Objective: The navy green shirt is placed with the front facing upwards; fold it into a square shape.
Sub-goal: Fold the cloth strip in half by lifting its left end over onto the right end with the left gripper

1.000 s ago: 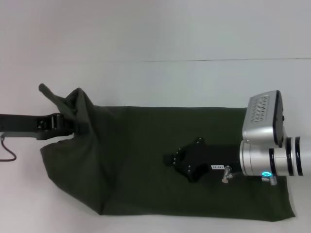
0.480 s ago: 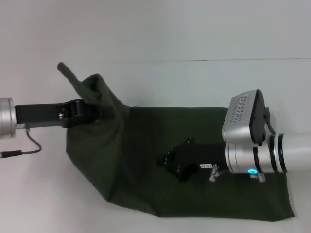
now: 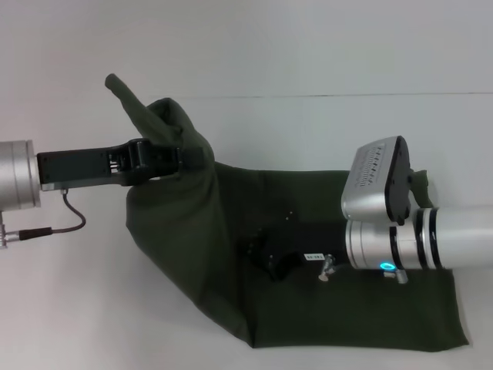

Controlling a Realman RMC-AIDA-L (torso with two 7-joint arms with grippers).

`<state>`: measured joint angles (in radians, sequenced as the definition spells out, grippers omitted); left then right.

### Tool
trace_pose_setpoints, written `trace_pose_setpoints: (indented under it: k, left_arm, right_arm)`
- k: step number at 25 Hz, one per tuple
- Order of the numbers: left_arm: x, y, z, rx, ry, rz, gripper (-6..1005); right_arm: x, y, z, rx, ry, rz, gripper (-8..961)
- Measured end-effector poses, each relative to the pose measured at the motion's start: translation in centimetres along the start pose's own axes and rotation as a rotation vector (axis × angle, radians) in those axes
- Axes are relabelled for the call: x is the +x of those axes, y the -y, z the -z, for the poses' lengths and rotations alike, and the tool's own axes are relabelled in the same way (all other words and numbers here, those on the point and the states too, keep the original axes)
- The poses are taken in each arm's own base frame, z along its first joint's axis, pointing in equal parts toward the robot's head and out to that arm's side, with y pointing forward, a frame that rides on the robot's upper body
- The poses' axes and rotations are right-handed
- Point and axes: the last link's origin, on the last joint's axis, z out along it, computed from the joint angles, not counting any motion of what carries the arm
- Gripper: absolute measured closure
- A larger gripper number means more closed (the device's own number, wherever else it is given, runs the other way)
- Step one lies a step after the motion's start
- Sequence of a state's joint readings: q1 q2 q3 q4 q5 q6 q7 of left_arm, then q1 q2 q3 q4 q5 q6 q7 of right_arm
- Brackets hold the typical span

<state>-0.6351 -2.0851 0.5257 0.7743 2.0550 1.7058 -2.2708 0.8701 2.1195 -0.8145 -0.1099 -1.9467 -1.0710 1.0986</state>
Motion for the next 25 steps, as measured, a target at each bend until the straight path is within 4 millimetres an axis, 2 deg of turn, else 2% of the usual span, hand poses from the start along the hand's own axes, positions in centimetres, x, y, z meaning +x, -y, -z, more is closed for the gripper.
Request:
trace_pose_setpoints:
  k: [9,25]
  left_arm:
    - [0.0,-0.7,-0.3,-0.045,-0.002,-0.013,940]
    - [0.8,-1.5,1.3,-0.101,-0.049,-0.04,939]
  right_arm:
    - [-1.7,-0.6,-1.4,-0.031,0.023,0.042,953]
    - [-4.8,-1.4,-3.0,-0.078,0.089,0.091,954]
